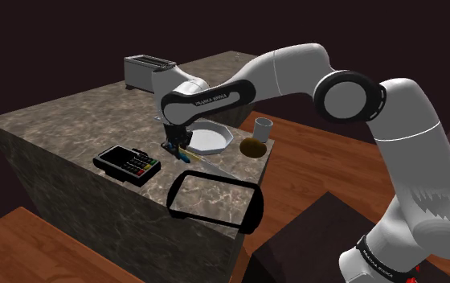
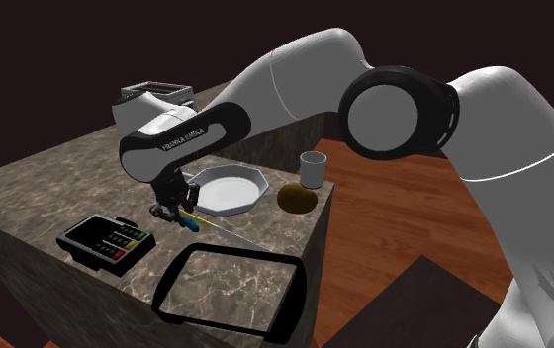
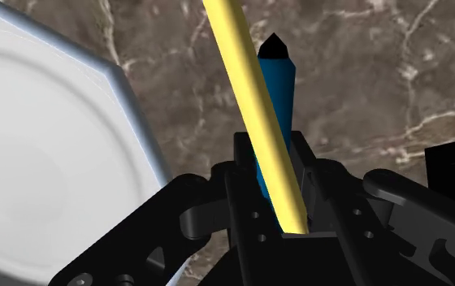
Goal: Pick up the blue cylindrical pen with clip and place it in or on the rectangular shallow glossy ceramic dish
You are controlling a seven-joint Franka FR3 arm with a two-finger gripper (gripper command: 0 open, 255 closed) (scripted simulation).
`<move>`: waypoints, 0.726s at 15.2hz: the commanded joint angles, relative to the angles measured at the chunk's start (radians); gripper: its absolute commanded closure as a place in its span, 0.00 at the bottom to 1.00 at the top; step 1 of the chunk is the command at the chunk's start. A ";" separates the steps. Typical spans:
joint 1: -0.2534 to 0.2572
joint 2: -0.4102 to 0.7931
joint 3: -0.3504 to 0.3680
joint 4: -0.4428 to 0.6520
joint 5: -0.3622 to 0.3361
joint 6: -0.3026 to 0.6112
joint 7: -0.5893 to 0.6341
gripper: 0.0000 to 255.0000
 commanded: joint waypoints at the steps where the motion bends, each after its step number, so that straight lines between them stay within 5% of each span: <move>1: 0.002 -0.009 0.002 0.012 0.003 -0.021 -0.002 1.00; 11: 0.005 -0.051 0.011 0.077 0.018 -0.125 -0.022 1.00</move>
